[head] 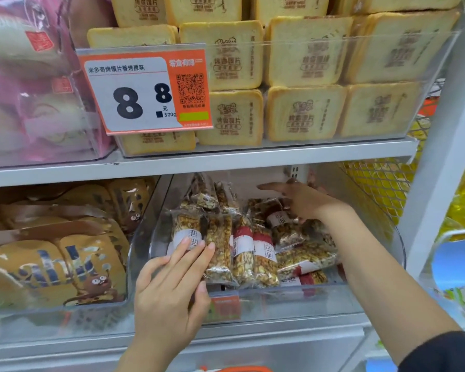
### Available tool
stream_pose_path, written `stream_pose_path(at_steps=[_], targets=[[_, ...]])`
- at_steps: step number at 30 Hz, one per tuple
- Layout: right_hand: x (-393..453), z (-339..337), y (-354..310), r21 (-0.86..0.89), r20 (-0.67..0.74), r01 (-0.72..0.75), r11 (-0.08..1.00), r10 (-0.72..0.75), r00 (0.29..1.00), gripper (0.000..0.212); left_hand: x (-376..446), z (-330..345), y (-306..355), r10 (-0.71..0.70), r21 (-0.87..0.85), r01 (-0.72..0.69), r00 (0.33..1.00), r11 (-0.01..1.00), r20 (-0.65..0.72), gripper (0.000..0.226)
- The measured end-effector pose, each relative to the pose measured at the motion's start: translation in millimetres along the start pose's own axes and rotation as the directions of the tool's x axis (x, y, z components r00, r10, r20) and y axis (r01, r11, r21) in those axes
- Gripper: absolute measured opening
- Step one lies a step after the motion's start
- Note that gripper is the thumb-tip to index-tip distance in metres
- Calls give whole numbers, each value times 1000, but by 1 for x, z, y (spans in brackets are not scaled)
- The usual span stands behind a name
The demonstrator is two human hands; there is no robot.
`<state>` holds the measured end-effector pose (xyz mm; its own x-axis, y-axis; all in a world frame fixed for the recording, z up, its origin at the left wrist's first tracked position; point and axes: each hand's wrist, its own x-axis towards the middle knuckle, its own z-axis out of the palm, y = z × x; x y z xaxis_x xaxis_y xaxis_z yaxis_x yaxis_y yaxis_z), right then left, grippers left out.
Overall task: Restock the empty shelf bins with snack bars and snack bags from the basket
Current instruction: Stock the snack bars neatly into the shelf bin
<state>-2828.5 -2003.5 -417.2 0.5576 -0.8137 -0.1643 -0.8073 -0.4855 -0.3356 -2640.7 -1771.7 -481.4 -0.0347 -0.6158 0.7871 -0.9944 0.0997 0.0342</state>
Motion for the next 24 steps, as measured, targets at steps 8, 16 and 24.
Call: stream_pose_path(at_steps=[8,16,24], targets=[[-3,3,8,-186,-23,81,979,-87,996,67,0,0,1,1,22,-1,1000,1000,9,42],[2,-2,25,-212,-460,-131,968,19,888,40,-2,0,1,-12,43,11,999,999,32,47],[34,22,9,-167,-394,-157,973,80,916,31,-1,2,1,7,38,-6,1000,999,-15,43]])
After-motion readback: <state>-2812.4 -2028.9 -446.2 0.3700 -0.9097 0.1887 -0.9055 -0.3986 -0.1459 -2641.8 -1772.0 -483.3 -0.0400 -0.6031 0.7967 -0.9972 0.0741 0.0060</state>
